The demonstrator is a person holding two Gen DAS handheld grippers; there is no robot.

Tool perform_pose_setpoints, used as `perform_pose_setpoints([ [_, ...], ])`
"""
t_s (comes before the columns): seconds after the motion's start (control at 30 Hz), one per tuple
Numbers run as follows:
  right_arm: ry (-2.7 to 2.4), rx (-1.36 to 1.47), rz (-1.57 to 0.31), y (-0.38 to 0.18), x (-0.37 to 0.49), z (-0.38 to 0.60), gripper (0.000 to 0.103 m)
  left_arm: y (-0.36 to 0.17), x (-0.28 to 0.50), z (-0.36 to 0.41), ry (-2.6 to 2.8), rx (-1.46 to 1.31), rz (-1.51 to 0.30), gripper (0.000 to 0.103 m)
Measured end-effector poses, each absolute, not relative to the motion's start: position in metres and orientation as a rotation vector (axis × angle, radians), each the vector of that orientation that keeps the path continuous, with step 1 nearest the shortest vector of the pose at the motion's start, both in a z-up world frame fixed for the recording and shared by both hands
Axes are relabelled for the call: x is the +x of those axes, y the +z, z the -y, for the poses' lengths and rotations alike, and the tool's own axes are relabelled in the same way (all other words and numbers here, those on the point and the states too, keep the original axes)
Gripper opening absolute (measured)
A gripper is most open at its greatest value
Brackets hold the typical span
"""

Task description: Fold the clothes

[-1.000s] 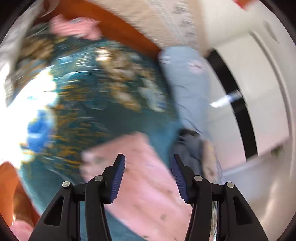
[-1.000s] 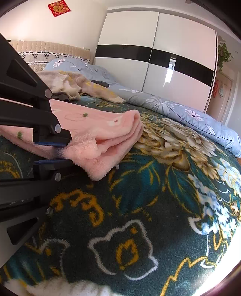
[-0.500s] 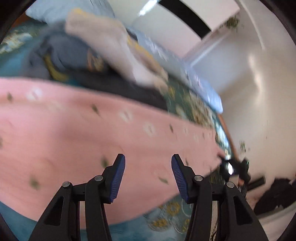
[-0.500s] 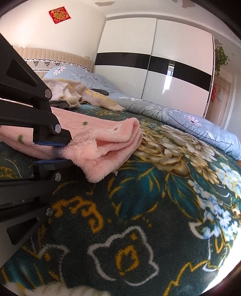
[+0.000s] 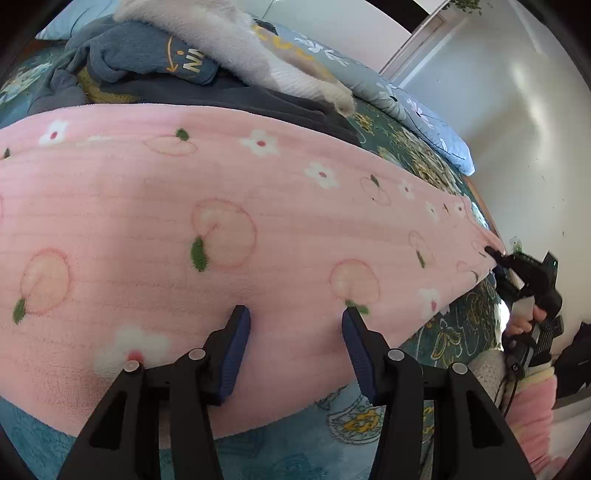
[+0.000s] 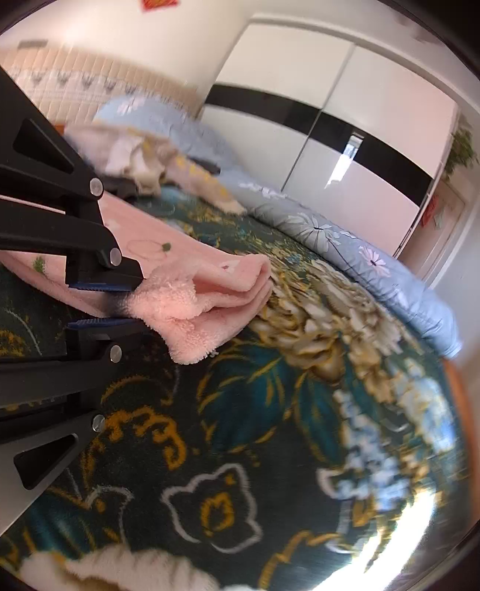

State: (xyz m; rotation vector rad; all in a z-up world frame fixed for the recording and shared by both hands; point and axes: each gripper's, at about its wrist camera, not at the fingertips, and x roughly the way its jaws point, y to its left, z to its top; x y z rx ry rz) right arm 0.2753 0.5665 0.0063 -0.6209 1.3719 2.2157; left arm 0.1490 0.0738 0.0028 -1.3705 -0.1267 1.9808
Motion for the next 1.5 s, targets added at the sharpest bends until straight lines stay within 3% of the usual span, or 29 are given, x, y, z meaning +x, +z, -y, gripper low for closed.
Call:
perform_pose_setpoints([
  [0.27, 2.356, -0.632, -1.108, 0.074, 0.234, -0.527, 0.011, 0.007, 0.135, -0.046, 1.931, -1.358, 0.300, 0.053],
  [0.43, 2.692, -0.603, -0.714, 0.163, 0.187, -0.431, 0.011, 0.024, 0.119, -0.004, 1.995, -1.270, 0.492, 0.053],
  [0.53, 2.860, -0.636, -0.444, 0.182, 0.158, -0.358, 0.011, 0.033, 0.110, 0.028, 2.042, -1.212, 0.614, 0.053],
  [0.73, 2.959, -1.218, 0.050, 0.095, 0.100, -0.212, 0.011, 0.019, 0.101, 0.077, 2.108, -1.240, 0.778, 0.053],
  [0.93, 2.866, -1.409, 0.310, 0.028, 0.102, -0.157, 0.011, 0.003, 0.103, 0.098, 2.103, -1.272, 0.864, 0.053],
  [1.17, 2.860, -1.409, 0.333, 0.028, 0.112, -0.157, 0.015, 0.001, 0.104, 0.093, 2.077, -1.273, 0.849, 0.053],
  [1.23, 2.865, -1.420, 0.334, 0.027, 0.115, -0.153, 0.019, -0.001, 0.104, 0.091, 2.076, -1.289, 0.842, 0.053],
  [1.37, 2.951, -1.453, 0.333, 0.035, 0.120, -0.139, 0.048, -0.001, 0.105, 0.089, 2.072, -1.289, 0.838, 0.053],
  [1.5, 3.111, -1.499, 0.296, 0.047, 0.132, -0.130, 0.050, 0.000, 0.106, 0.086, 2.067, -1.288, 0.832, 0.053],
])
